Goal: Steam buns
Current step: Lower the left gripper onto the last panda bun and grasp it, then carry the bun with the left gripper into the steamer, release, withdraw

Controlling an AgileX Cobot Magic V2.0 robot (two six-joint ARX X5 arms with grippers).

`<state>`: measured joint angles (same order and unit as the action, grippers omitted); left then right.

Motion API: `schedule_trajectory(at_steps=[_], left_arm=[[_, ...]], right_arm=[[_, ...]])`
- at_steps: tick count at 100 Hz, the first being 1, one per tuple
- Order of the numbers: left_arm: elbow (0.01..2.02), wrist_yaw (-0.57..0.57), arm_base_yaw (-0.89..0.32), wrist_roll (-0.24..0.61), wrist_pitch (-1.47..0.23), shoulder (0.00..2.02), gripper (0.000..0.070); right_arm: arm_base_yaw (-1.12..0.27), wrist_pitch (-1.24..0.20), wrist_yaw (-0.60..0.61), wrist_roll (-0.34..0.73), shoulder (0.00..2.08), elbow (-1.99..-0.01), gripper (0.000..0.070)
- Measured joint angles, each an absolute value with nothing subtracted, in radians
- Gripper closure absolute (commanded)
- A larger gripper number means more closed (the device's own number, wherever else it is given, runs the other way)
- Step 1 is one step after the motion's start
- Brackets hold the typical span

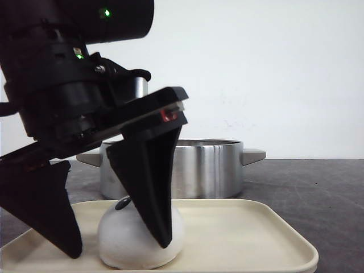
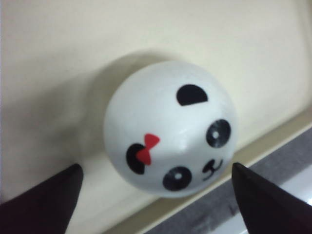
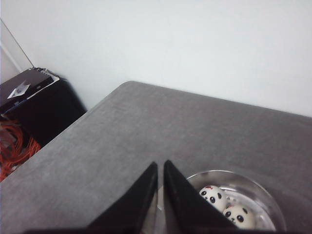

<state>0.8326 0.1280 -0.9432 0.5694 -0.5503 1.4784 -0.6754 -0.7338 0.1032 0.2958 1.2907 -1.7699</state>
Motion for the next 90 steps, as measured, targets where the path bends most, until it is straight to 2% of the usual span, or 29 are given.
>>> schedule_trajectory(at_steps=[16,21,25,29,30,31,34,53,67,79,90], left_arm=[[0.833,0.107,-0.943,0.596,-0.506,1.486,0.0108],[0.833,0.107,-0.943,0.603,-0.486,1.487,0.0139],[0.833,0.107,-0.944,0.606,-0.474,1.487,0.0250],[0.833,0.107,-0.944,0.606,-0.472,1.487,0.0432],[0.833,0.107,-0.944,0.606,-0.474,1.487,0.0458],[0.833,0.107,-0.944,0.606,-0.476,1.487,0.0538],[0.833,0.106,-0.944,0.606,-0.482,1.487,0.0697],[0.833,0.084,-0.945,0.583,-0.495,1.487,0.0691],[0.878,0.043,-0.945,0.533,-0.549,1.469,0.0691],[0.991,-0.094,-0.942,0.454,-0.547,1.393,0.0691],[1.145,-0.182,-0.894,0.333,-0.496,1.371,0.0691]], right_arm=[[-0.675,-0.757,0.104,0.295,1.291,-1.770,0.0687],[-0.675,-0.761,0.104,0.295,1.291,-1.770,0.0687],[-0.675,-0.762,0.104,0.295,1.291,-1.770,0.0687],[-0.675,-0.762,0.104,0.295,1.291,-1.770,0.0687],[-0.675,-0.762,0.104,0.295,1.291,-1.770,0.0687],[-0.675,-0.762,0.104,0.295,1.291,-1.770,0.0687],[-0.675,-0.763,0.104,0.295,1.291,-1.770,0.0687],[-0.675,-0.764,0.104,0.292,1.291,-1.770,0.0687],[-0.675,-0.768,0.104,0.285,1.291,-1.770,0.0687],[-0.675,-0.767,0.104,0.284,1.291,-1.770,0.0687],[-0.675,-0.766,0.104,0.284,1.291,-1.770,0.0687]])
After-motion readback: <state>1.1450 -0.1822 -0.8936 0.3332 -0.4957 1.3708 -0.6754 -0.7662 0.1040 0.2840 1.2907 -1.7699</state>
